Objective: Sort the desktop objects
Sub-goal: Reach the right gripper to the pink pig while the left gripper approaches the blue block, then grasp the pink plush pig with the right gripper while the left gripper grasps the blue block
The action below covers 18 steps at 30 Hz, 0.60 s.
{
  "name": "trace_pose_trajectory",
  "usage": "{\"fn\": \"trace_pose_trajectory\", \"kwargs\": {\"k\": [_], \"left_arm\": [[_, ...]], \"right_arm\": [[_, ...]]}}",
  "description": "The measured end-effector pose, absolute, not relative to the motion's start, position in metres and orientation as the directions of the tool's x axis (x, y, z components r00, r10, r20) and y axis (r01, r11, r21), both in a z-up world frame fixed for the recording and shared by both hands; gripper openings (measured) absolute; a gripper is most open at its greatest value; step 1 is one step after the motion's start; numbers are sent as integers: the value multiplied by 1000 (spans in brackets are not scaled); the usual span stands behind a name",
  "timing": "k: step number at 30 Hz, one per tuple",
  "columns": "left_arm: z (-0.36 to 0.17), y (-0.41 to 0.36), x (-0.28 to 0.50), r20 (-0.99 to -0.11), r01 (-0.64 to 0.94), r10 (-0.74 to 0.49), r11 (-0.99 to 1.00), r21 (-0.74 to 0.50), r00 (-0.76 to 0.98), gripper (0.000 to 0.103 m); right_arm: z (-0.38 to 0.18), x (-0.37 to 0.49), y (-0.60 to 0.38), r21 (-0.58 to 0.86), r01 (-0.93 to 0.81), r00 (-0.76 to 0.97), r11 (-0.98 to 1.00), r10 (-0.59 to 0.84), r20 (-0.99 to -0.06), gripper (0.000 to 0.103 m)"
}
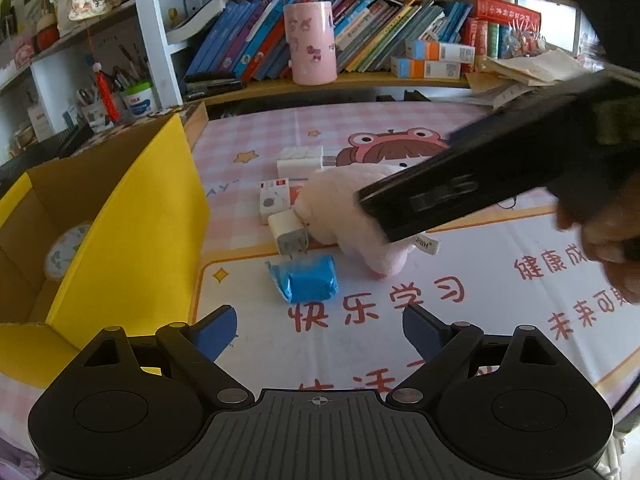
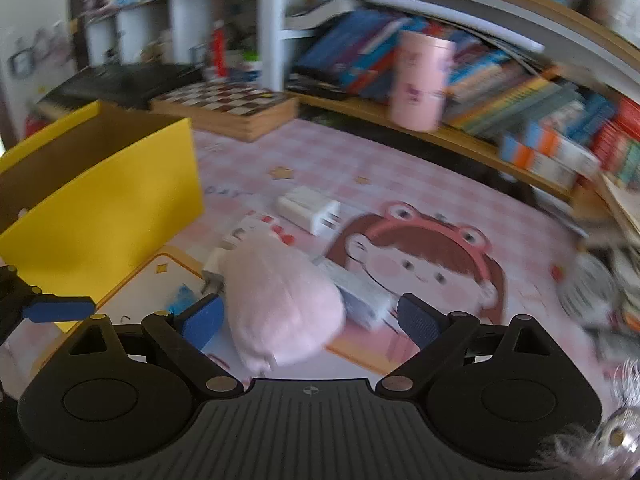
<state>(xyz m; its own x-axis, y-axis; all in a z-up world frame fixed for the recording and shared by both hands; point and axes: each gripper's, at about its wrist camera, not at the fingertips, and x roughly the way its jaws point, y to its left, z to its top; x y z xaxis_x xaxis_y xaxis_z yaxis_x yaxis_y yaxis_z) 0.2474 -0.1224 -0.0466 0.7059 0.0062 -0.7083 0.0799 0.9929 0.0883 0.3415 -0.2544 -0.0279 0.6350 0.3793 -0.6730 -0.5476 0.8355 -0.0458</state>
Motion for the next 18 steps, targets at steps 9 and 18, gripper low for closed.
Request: {"fn": "trace_pose_trajectory", "kwargs": {"k": [9, 18], "left_arm": [[-50, -123, 247, -722, 54, 24, 995, 84, 691, 92], [-64, -120, 262, -741, 44, 32, 996, 83, 670, 91]], "right_arm": [[-60, 371, -212, -102, -679, 530, 727, 390, -753, 83], [-50, 365, -225, -80, -693, 536, 717, 438, -722, 58]]}}
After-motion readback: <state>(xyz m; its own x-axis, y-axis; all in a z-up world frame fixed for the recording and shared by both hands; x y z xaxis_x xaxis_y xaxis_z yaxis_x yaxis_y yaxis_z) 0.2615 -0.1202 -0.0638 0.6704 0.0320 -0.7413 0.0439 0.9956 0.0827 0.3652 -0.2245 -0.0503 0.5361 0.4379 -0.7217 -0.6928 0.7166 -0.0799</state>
